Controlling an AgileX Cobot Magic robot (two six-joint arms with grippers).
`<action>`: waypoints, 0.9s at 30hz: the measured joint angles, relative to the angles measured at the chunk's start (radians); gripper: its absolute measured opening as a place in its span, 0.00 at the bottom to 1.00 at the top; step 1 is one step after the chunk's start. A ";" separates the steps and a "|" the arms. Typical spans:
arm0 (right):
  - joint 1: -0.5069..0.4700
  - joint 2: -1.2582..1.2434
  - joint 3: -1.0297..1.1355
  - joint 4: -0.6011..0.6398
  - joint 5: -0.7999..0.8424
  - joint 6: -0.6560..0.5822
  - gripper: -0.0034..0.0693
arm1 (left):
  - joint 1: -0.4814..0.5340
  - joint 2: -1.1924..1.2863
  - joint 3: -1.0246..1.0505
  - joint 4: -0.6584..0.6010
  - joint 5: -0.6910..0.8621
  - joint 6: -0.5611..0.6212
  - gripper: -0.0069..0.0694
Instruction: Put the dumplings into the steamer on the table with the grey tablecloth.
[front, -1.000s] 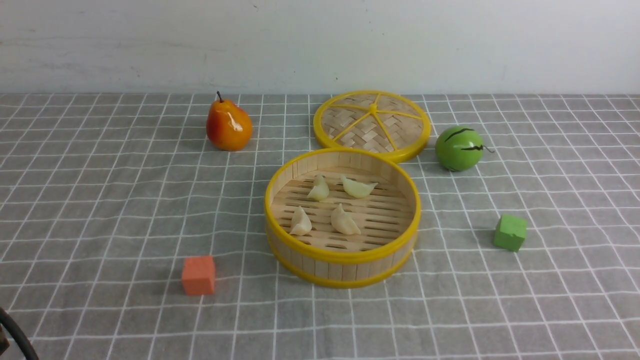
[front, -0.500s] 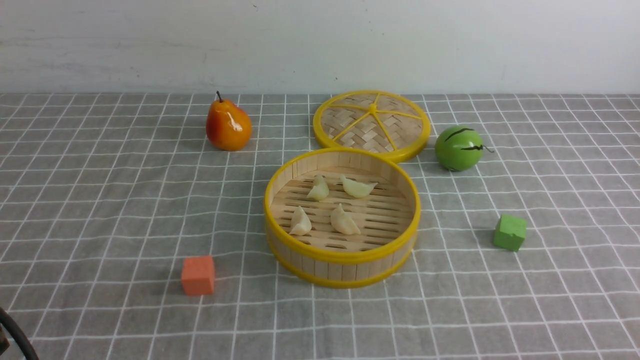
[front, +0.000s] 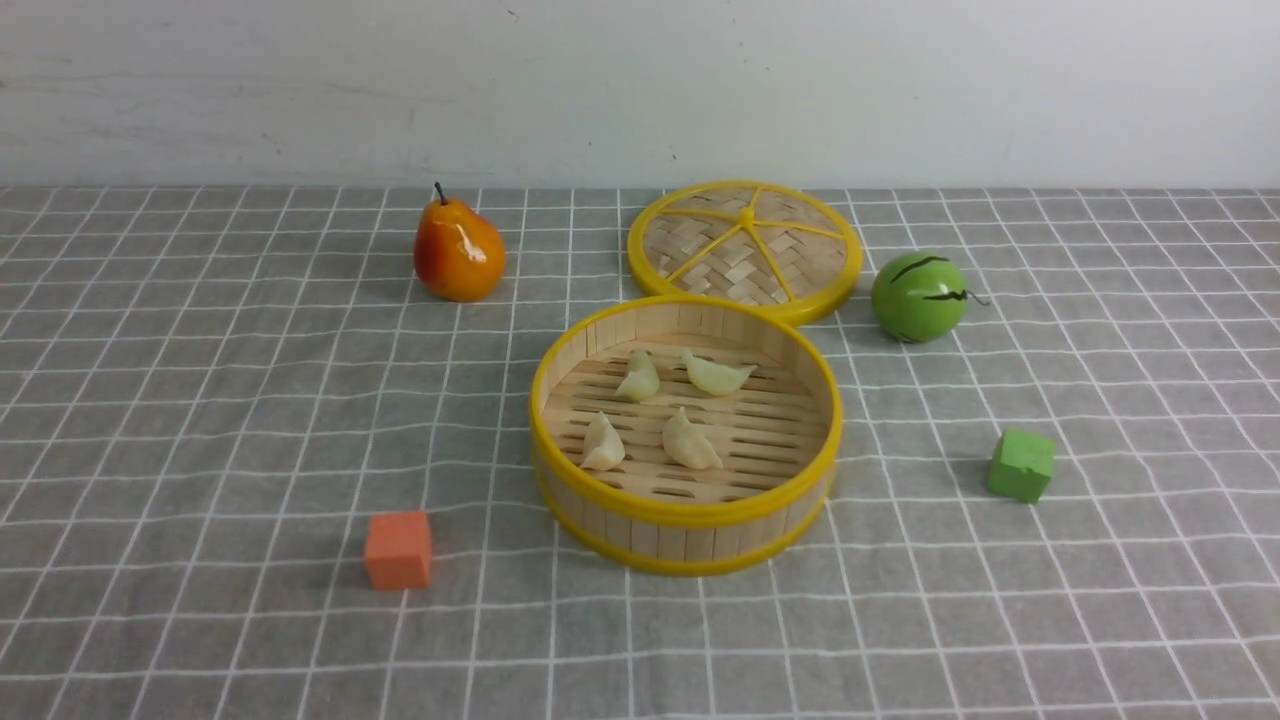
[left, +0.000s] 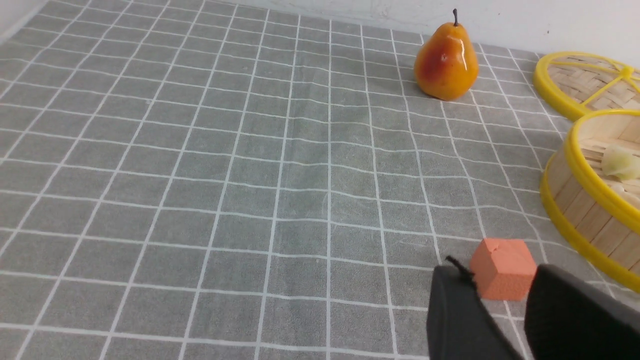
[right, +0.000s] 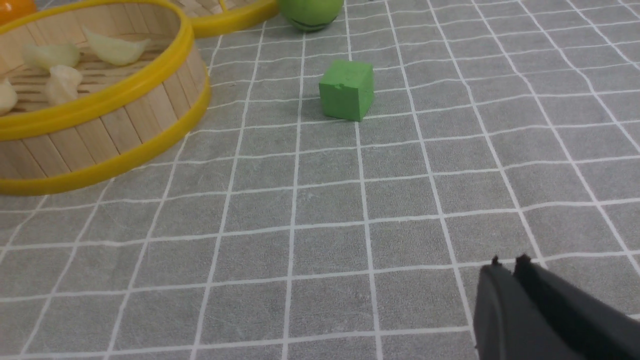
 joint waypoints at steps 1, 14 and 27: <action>0.000 0.000 0.000 0.000 0.000 0.000 0.09 | 0.000 -0.033 0.018 0.000 0.012 0.000 0.37; 0.000 -0.001 0.000 -0.002 0.001 0.000 0.11 | 0.327 -0.247 0.159 -0.383 -0.276 0.137 0.38; 0.000 -0.001 0.000 -0.002 0.001 0.000 0.13 | 0.385 -0.247 0.269 -0.664 -0.296 0.562 0.38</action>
